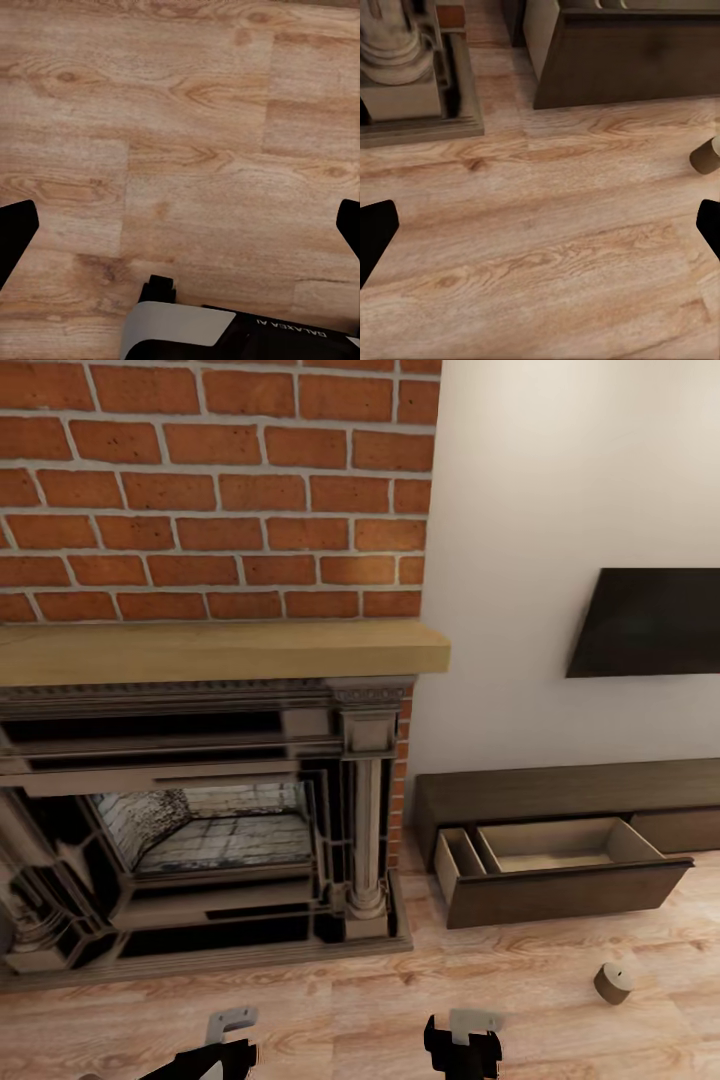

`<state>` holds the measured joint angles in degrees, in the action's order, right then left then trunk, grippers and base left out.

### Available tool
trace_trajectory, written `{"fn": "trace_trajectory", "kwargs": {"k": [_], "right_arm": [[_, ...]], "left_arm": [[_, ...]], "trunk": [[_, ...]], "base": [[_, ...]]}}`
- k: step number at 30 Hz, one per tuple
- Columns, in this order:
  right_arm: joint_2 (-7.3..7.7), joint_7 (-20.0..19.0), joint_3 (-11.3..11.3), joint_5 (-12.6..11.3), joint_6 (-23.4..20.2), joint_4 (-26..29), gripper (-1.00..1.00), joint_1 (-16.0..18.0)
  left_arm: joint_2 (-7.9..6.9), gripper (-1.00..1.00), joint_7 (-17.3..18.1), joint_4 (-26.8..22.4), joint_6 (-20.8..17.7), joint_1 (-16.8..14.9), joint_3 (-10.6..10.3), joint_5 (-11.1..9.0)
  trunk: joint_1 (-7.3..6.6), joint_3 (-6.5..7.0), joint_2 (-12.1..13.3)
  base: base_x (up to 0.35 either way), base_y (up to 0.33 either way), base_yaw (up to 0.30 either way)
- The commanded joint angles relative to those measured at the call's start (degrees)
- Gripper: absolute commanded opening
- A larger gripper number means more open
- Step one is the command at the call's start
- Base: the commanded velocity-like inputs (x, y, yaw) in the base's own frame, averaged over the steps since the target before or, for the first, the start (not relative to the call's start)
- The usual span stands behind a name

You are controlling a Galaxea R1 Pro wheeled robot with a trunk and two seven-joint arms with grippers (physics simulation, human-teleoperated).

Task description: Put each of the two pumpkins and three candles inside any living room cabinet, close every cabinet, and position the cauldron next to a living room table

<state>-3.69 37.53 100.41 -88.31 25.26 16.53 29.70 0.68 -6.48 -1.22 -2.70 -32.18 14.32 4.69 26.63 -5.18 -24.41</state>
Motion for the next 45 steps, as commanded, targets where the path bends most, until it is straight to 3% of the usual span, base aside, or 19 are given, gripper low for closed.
{"fn": "trace_trajectory", "kwargs": {"k": [1,45], "right_arm": [[0.00,0.26,0.49,-0.42,0.23,0.08,1.00,0.10],[0.00,0.26,0.49,-0.37,0.23,0.08,1.00,0.10]], "left_arm": [[0.02,1.00,-0.15,-0.10,-0.28,-0.03,0.41,0.49],[0.14,1.00,-0.11,-0.09,-0.28,0.00,0.45,0.50]], "trunk": [[0.03,-0.15,-0.12],[0.03,-0.68,-0.12]], "base": [[0.000,0.336,0.000],[0.000,0.336,0.000]]}}
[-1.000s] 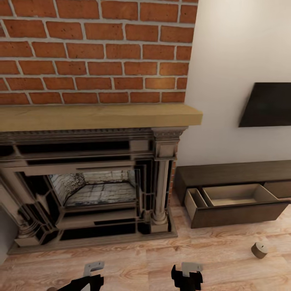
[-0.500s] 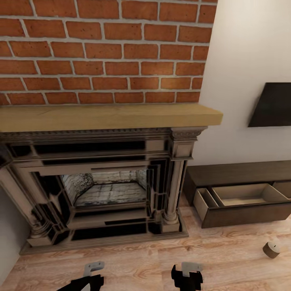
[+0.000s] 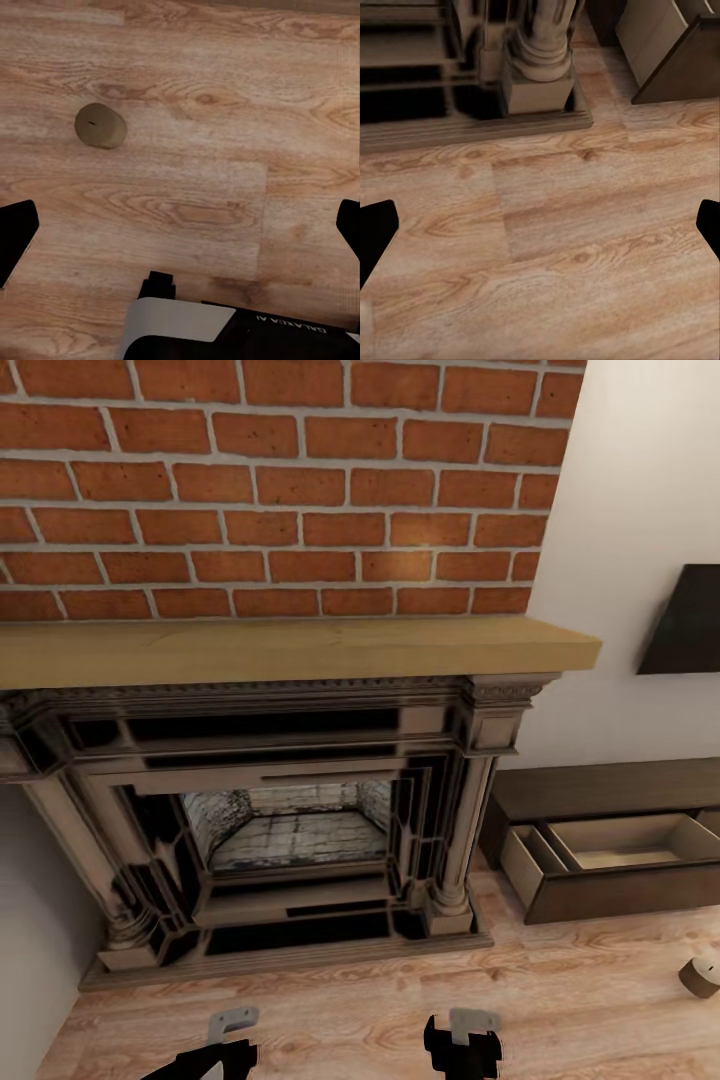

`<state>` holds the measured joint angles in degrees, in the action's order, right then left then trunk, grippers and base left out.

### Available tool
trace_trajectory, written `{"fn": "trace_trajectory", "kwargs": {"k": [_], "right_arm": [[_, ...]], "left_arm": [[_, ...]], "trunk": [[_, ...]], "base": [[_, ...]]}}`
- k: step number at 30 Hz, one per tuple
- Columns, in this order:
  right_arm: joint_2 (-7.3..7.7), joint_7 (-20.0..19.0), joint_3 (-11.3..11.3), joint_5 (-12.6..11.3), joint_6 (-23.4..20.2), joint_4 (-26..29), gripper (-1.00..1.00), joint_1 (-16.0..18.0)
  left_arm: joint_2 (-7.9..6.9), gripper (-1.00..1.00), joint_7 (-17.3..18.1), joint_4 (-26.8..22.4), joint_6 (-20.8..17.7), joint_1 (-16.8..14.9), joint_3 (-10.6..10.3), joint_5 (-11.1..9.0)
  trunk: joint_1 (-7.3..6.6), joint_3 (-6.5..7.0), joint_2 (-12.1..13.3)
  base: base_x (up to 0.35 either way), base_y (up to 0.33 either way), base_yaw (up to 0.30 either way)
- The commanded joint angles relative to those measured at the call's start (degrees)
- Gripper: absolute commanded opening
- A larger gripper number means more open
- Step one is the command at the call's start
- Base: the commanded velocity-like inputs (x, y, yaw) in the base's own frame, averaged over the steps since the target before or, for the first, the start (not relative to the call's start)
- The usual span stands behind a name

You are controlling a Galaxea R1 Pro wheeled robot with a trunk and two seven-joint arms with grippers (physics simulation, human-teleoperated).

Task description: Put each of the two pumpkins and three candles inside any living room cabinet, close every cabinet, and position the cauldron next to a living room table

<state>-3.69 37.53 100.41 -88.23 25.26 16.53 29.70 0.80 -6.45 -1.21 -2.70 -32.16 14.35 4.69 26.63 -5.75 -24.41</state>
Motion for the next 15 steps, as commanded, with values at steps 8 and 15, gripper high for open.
{"fn": "trace_trajectory", "kwargs": {"k": [8,15], "right_arm": [[0.00,0.27,0.49,-0.45,0.23,0.08,1.00,0.09],[0.00,0.27,0.49,-0.45,0.23,0.08,1.00,0.09]], "left_arm": [[0.05,1.00,-0.14,-0.09,-0.30,-0.02,0.42,0.49],[0.16,1.00,-0.16,-0.04,-0.37,-0.03,0.42,0.49]], "trunk": [[0.03,-0.12,-0.12],[0.03,-0.12,-0.12]], "base": [[-0.016,0.334,0.000],[-0.174,0.117,0.000]]}}
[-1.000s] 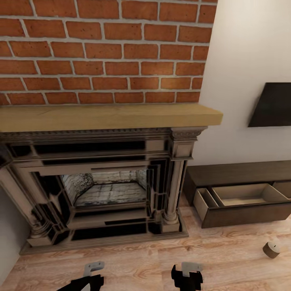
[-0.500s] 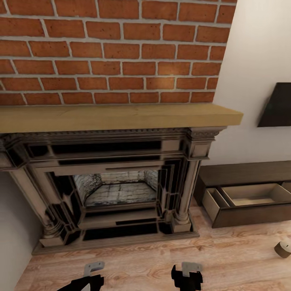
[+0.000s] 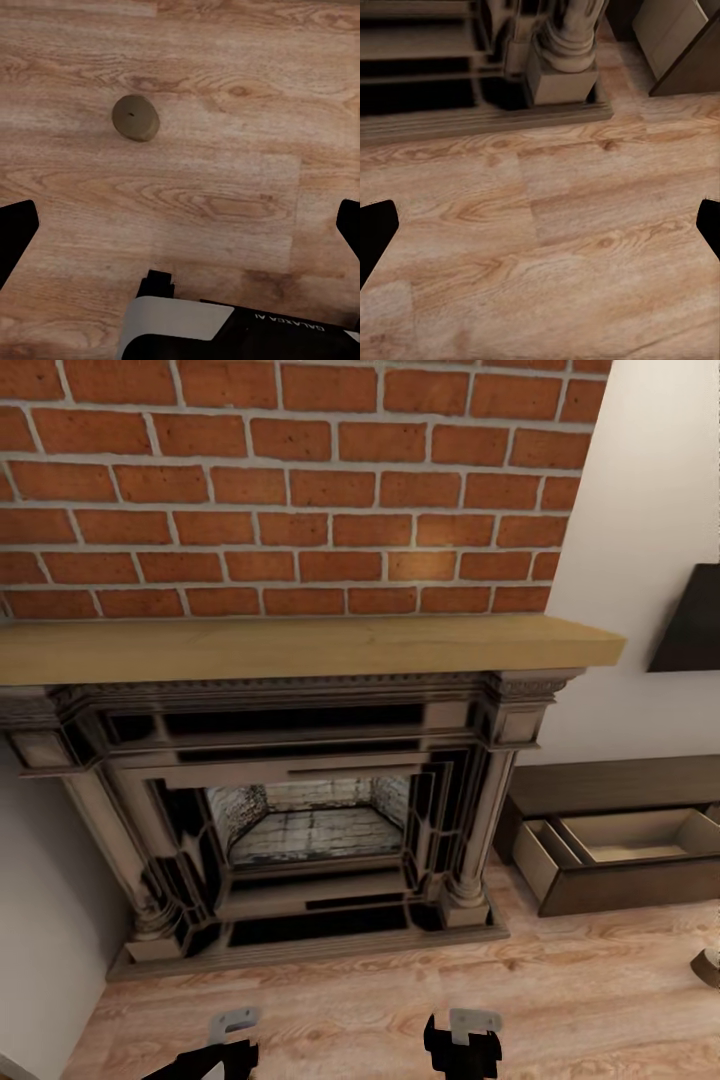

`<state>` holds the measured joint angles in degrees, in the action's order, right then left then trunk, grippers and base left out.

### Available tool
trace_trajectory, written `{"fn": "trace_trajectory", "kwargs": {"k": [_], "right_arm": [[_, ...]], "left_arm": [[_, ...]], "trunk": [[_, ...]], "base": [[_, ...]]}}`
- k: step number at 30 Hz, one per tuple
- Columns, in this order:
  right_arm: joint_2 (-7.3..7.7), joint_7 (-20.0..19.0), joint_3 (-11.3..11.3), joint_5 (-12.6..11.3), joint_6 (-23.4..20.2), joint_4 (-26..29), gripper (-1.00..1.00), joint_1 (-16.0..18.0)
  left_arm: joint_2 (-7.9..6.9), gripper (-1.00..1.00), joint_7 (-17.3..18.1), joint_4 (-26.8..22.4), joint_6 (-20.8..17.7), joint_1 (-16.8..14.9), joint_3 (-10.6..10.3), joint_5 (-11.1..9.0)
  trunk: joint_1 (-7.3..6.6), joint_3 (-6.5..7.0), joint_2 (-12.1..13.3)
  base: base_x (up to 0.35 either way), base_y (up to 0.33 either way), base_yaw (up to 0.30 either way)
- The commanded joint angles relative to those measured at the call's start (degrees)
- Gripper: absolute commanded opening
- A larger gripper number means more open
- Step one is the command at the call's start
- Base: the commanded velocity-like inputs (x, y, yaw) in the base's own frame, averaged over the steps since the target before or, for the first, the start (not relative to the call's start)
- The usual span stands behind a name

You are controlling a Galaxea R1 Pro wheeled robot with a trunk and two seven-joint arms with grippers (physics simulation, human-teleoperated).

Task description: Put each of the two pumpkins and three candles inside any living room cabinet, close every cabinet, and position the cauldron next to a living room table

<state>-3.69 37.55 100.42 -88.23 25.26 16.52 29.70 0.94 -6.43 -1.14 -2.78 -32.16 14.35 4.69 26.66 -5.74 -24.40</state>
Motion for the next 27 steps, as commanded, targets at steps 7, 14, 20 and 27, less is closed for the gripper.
{"fn": "trace_trajectory", "kwargs": {"k": [7,14,20,27], "right_arm": [[0.00,0.25,0.48,-0.45,0.21,0.09,1.00,0.09],[0.00,0.25,0.48,-0.45,0.23,0.09,1.00,0.09],[-0.03,0.25,0.48,-0.45,0.22,0.09,1.00,0.09],[-0.07,0.25,0.41,-0.21,0.16,0.25,1.00,0.09]], "left_arm": [[0.03,1.00,-0.16,-0.12,-0.32,-0.02,0.42,0.50],[0.11,1.00,-0.21,-0.10,-0.37,-0.04,0.42,0.50],[0.18,1.00,-0.31,-0.12,-0.38,-0.01,0.42,0.50],[2.12,1.00,-0.62,-0.20,-0.28,-0.03,0.42,0.42]], "trunk": [[0.01,-0.13,-0.13],[0.01,-0.13,-0.13],[0.01,-0.13,-0.13],[0.01,-0.13,-0.13]], "base": [[-0.279,0.172,0.000],[-0.278,0.173,0.000],[-0.092,0.054,0.000],[-0.009,0.005,0.000]]}}
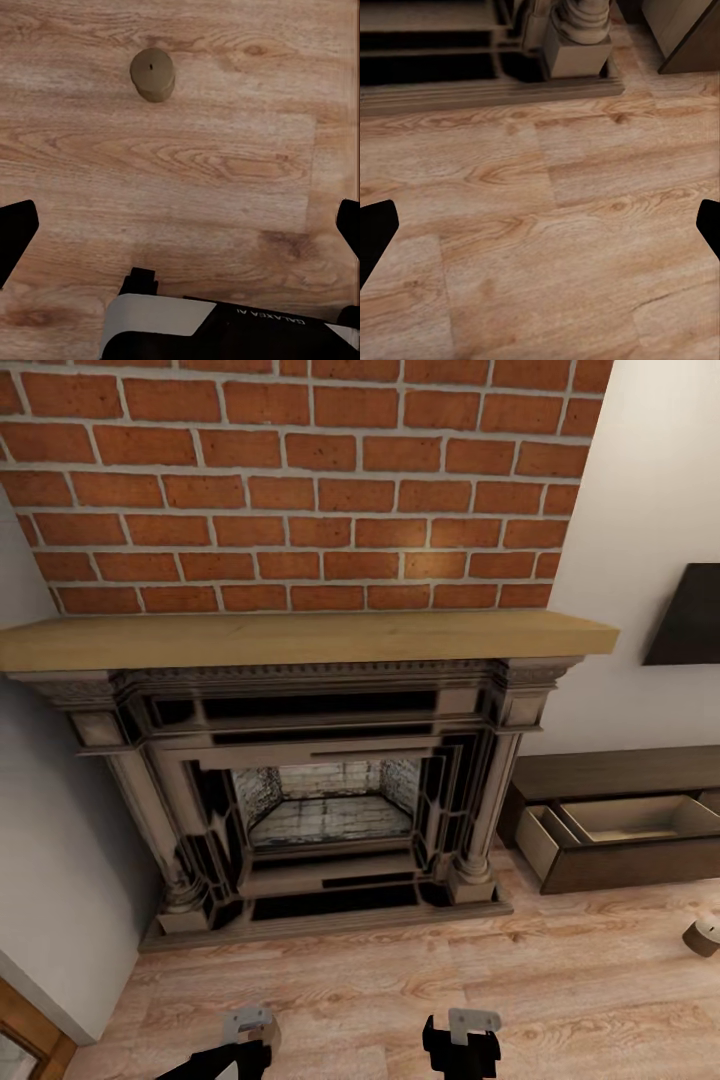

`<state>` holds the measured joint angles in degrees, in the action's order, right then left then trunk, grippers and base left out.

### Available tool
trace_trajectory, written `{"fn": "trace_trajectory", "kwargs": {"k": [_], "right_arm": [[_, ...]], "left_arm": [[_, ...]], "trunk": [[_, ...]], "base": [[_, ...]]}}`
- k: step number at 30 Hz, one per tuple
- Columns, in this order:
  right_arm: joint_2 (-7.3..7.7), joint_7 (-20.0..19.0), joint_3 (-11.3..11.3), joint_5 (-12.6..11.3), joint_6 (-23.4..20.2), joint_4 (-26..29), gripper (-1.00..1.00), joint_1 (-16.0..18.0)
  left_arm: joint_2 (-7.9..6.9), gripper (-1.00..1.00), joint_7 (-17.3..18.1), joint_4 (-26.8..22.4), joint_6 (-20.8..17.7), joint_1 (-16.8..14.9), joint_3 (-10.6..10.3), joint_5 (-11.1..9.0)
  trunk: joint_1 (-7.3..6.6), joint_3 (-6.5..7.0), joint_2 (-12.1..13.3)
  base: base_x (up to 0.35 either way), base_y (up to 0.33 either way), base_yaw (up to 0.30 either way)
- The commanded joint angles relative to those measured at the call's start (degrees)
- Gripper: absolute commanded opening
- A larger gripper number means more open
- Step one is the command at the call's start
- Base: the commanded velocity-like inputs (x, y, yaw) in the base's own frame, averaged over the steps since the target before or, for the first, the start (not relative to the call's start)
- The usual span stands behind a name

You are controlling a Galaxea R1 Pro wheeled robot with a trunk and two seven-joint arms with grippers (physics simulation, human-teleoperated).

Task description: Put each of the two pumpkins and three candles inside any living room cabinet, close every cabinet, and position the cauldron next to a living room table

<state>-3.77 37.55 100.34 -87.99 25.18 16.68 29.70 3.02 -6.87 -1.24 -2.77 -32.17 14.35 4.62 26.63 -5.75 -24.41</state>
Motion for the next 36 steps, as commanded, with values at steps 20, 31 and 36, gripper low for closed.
{"fn": "trace_trajectory", "kwargs": {"k": [20,31,36], "right_arm": [[0.66,-5.62,-4.35,-0.59,-16.70,-0.10,1.00,7.94],[4.26,-21.65,-17.19,-0.57,-43.14,-0.03,1.00,20.11],[3.68,-22.42,-17.86,-0.56,-48.75,0.07,1.00,22.66]], "left_arm": [[4.54,1.00,-14.03,-30.74,-41.99,-2.20,0.46,-0.49],[3.58,1.00,-15.45,-32.05,-44.20,-6.08,0.73,-2.00],[4.05,1.00,-14.96,-32.53,-43.95,-6.14,0.81,-2.64]], "trunk": [[0.03,-0.12,-0.12],[0.03,-0.12,-0.12],[0.25,-0.30,-0.52]], "base": [[0.000,0.000,0.000],[0.000,0.000,0.000],[0.000,0.000,0.000]]}}
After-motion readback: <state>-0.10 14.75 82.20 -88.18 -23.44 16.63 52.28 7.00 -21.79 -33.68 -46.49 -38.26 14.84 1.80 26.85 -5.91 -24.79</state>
